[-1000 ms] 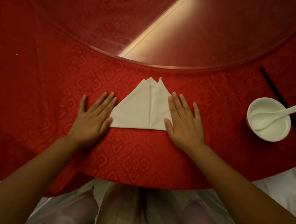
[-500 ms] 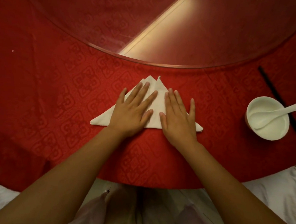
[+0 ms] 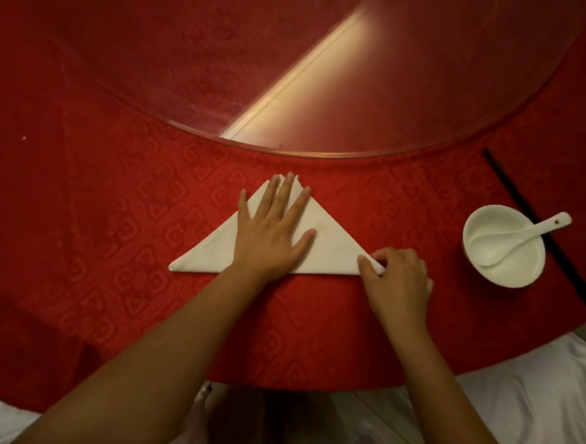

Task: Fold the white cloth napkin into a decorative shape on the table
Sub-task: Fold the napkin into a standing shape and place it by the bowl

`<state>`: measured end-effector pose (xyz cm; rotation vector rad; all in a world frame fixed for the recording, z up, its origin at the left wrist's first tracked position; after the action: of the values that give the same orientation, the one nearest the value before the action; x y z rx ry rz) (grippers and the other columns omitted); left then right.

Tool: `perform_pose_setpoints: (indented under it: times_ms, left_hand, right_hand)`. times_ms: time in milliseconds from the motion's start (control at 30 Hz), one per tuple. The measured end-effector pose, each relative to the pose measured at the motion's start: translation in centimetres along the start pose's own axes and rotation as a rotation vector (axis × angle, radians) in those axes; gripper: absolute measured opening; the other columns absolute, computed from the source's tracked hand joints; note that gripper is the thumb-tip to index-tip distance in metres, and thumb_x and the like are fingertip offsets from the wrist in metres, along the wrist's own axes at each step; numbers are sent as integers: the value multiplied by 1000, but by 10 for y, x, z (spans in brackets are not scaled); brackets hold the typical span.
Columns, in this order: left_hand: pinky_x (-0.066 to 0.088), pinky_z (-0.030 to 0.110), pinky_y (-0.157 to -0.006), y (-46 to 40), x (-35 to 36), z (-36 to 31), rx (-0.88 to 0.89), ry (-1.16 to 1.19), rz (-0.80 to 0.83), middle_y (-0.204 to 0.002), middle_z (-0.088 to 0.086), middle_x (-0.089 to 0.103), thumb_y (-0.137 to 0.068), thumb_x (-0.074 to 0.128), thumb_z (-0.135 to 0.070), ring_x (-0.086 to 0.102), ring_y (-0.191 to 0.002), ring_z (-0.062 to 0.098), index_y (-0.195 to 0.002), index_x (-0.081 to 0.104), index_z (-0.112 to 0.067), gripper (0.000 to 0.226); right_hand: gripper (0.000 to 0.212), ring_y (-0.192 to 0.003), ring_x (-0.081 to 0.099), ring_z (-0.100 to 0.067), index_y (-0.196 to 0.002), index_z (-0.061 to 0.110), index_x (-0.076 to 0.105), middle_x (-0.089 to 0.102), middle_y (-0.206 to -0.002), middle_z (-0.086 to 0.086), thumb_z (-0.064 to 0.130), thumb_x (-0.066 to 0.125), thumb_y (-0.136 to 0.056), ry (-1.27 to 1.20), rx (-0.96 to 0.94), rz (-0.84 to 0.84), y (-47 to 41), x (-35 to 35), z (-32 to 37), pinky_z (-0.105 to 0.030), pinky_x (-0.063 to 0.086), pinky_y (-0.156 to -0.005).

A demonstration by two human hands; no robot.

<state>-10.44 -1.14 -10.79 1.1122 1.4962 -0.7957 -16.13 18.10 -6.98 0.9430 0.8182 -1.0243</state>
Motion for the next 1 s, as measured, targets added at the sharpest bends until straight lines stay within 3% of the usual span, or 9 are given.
perform_pose_setpoints:
  times_ms: [233,367,533,600,667,767,867,933,1000]
  left_hand:
    - [-5,56,-111,1,-1,1,0,8,-38,-159,0,1,-90,19,-57,-9,-144,14,-148,5,-34,64]
    - [-6,54,-112,2,-2,2,-1,29,-26,-159,-1,1,-91,13,-55,-6,-145,15,-148,4,-33,62]
    - [-5,47,-115,6,-17,6,-13,174,-59,-159,-1,3,-92,9,-47,-3,-145,12,-148,2,-27,60]
    - [-2,40,-117,9,-33,15,-139,457,-123,-159,1,1,-98,24,-38,-3,-145,13,-148,2,-19,58]
    - [9,31,-116,25,-54,45,-436,1012,-299,-158,4,11,-101,25,-28,8,-144,14,-148,13,-13,50]
    - [45,28,-92,59,-64,74,-779,1503,-238,-135,6,54,-98,20,-44,57,-115,14,-126,52,-16,51]
    - [56,24,-65,85,-81,68,-756,1547,53,-79,-2,75,-83,36,-59,71,-71,10,-89,66,-19,51]
    - [56,23,-61,95,-91,62,-688,1541,121,-72,-3,74,-69,51,-56,71,-68,11,-80,70,-19,43]
    - [55,21,-60,98,-97,63,-619,1495,80,-78,5,74,-77,62,-34,71,-73,15,-82,73,-15,22]
  right_hand:
    - [3,-51,64,-10,-83,12,63,72,-77,-7,15,64,-81,-578,143,173,-3,-2,-1,-27,48,-56]
    - [8,-58,67,-5,-79,25,65,71,-68,8,18,68,-80,-651,-33,42,14,-27,29,-20,49,-56]
    - [8,-71,65,0,-82,23,69,69,-75,14,15,68,-80,-718,-269,-12,39,-45,92,-12,48,-63]
    - [7,-72,64,-1,-83,19,70,70,-77,12,13,68,-80,-750,-311,15,43,-45,108,-15,49,-65]
    - [8,-71,63,-1,-83,19,69,69,-77,12,13,68,-78,-781,-339,49,46,-41,123,-15,48,-63]
    - [10,-70,62,1,-82,22,69,68,-75,15,13,70,-77,-802,-356,97,50,-30,142,-9,44,-62]
    - [11,-72,62,2,-82,23,68,67,-76,15,15,72,-76,-800,-374,124,58,-15,159,-9,45,-64]
    - [15,-79,63,0,-88,23,66,69,-81,12,17,71,-76,-777,-385,119,65,-6,168,-10,46,-71]
    - [25,-88,63,-2,-98,23,62,70,-89,10,17,69,-75,-740,-417,136,74,5,176,-12,46,-78]
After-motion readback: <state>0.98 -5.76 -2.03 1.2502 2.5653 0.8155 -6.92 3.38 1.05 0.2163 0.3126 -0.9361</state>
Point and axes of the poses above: each hand's wrist, its own y-axis away from the middle knuckle, its own x-axis out of the palm, z = x × y, the point moved 8 cm from there along -y, towards the middle knuckle
